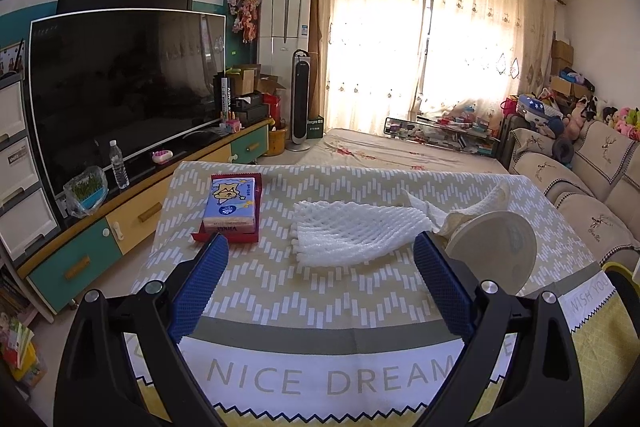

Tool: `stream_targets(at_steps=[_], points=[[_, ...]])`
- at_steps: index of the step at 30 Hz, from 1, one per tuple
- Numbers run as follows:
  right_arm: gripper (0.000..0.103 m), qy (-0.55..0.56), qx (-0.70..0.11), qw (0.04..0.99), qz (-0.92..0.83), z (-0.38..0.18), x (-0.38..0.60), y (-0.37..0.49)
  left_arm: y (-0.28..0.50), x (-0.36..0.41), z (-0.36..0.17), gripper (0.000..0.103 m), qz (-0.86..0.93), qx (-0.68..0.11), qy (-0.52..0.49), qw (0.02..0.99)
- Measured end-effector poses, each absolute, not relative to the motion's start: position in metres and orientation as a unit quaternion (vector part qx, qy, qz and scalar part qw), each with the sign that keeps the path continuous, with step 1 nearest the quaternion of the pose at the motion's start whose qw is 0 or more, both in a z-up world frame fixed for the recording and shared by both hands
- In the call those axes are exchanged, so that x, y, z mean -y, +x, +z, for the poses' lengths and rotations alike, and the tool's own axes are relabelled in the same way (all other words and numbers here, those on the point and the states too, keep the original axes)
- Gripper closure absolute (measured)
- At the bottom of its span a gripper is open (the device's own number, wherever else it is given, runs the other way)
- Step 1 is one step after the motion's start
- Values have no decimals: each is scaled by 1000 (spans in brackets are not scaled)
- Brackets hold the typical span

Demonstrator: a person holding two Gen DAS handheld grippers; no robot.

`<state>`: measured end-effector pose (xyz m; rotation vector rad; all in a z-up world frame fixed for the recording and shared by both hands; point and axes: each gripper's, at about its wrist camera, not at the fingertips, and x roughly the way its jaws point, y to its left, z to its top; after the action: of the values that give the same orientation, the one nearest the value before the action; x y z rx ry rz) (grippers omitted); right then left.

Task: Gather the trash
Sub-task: 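Grasp the coconut water bottle with the right gripper and carry it over the bin, then open the right gripper to drop the bottle into the bin, then grasp the rim of the white paper bowl with the left gripper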

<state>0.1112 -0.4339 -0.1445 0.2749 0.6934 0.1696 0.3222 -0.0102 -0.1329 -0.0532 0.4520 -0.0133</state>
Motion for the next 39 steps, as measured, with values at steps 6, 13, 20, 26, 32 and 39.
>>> stream_targets(at_steps=[6,13,20,26,32,39], points=[[54,173,-349,920,-41,-170,508,105,322,10,-133,11,-7,-225,-25,974],[54,192,-367,903,-113,-201,555,116,322,10,-133,9,-6,-227,-27,974],[42,190,-355,900,-167,-219,570,131,322,10,-133,8,-7,-224,-22,974],[40,187,-322,918,-133,-205,538,125,322,13,-132,8,-16,-225,-19,974],[37,168,-283,939,-97,-189,492,119,320,24,-131,8,-43,-225,-6,973],[37,161,-256,952,-59,-184,456,123,321,43,-133,16,-81,-243,14,967]])
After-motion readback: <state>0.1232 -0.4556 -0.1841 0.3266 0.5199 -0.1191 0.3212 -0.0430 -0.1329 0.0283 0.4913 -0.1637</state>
